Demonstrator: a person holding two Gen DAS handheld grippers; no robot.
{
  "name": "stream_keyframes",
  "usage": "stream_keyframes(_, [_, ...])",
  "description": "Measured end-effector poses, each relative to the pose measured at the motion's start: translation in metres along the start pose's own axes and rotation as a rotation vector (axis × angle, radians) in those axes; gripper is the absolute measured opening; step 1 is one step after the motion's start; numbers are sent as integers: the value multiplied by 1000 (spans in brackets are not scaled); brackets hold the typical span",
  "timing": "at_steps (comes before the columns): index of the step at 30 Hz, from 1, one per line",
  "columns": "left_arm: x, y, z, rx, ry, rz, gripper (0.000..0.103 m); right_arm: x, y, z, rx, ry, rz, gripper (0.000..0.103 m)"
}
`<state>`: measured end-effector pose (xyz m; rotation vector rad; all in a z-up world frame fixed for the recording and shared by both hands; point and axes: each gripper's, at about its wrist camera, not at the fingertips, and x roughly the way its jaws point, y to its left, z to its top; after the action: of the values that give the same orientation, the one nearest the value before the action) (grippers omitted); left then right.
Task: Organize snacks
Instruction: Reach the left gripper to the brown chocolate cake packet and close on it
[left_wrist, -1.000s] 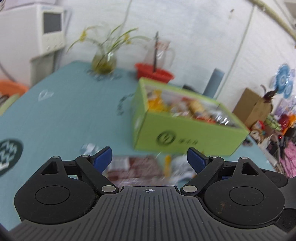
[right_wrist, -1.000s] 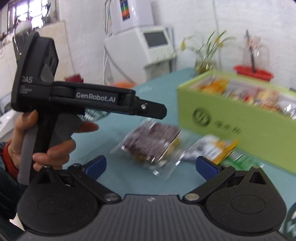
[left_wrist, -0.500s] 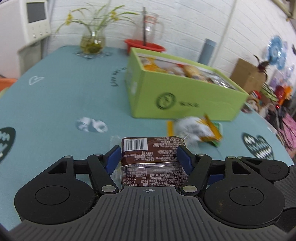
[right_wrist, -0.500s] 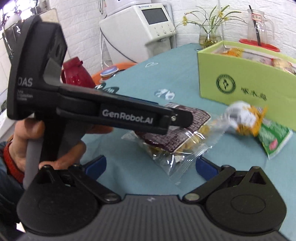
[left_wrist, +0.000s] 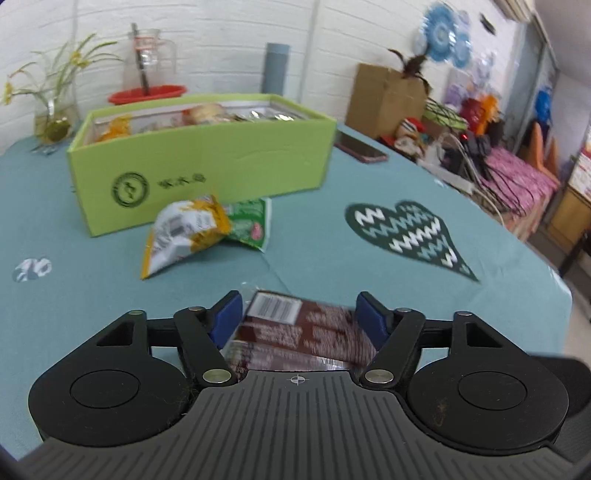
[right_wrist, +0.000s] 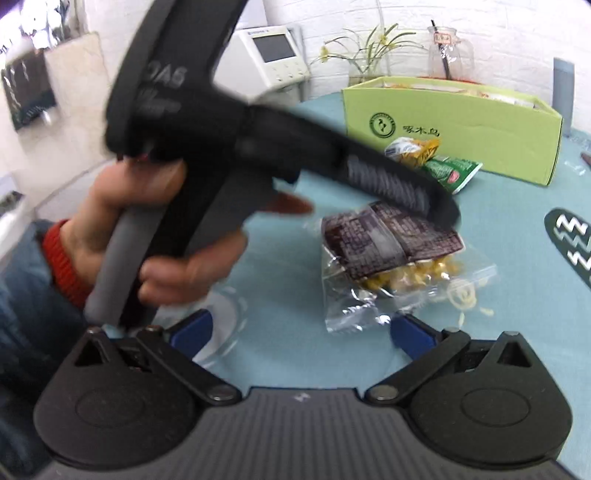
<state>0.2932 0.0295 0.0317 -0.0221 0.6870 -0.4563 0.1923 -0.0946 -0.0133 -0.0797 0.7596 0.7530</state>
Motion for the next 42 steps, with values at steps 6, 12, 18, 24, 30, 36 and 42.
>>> stream_keyframes(6, [-48, 28, -17, -202, -42, 63, 65, -33, -14, 7, -76, -99, -54, 103])
stream_keyframes(12, [-43, 44, -45, -466, 55, -49, 66, 5, -51, 34, -43, -59, -54, 102])
stream_keyframes(18, [-25, 37, -34, -483, 64, -44, 67, 19, -47, 27, -58, 1, -23, 102])
stream_keyframes(24, [-16, 25, -28, -382, 79, 24, 67, 18, -31, 23, -134, -4, -51, 102])
stream_keyframes(30, [-15, 29, -28, -390, 73, 5, 71, 26, -45, 35, -76, -6, -50, 102])
stream_keyframes(36, [-16, 10, -35, -260, 46, 47, 59, 30, -30, 29, -122, -13, -49, 102])
stream_keyframes(42, [-28, 11, -30, -287, -3, 66, 33, 20, -23, 33, -127, -48, -82, 101])
